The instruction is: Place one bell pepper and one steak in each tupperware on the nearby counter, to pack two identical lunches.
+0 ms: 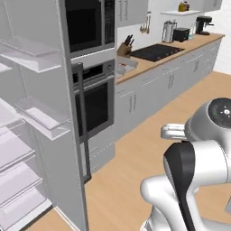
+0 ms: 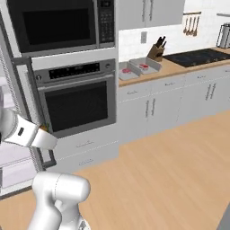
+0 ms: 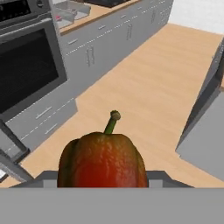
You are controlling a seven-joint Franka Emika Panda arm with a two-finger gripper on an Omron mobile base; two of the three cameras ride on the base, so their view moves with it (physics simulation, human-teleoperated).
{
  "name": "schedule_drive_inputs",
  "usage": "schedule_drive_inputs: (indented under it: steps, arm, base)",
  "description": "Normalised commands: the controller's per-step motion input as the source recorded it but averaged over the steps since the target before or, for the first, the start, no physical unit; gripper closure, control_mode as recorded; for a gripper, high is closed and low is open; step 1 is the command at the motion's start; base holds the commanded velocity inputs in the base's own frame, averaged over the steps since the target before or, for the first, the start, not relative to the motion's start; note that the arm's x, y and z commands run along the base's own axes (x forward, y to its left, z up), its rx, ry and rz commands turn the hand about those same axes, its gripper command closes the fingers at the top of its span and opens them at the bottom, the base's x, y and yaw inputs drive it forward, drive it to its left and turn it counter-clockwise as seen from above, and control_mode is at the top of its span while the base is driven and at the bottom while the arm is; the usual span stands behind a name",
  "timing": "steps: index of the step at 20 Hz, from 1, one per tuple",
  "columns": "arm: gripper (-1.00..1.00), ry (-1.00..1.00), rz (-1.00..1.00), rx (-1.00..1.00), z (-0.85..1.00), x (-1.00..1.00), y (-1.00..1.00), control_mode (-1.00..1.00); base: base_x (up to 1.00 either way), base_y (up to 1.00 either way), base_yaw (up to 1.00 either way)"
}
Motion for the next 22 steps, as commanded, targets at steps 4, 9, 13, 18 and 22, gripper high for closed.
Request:
schedule_drive_inputs:
  steps: [4, 9, 13, 18, 22]
  arm:
    - [1.0, 0.0, 0.0, 0.0, 0.0, 0.0, 0.0, 1.0]
    - [1.0, 0.0, 0.0, 0.0, 0.0, 0.0, 0.0, 1.0]
    - [1.0, 0.0, 0.0, 0.0, 0.0, 0.0, 0.0, 1.0]
    - [1.0, 0.0, 0.0, 0.0, 0.0, 0.0, 0.0, 1.0]
    - [1.0, 0.0, 0.0, 0.0, 0.0, 0.0, 0.0, 1.0]
  base:
    - [0.92, -0.48, -0.24]
    - [1.0, -0.23, 0.07]
    - [1.0, -0.19, 0.23]
    - [1.0, -0.58, 0.25]
    - [1.0, -0.73, 0.23]
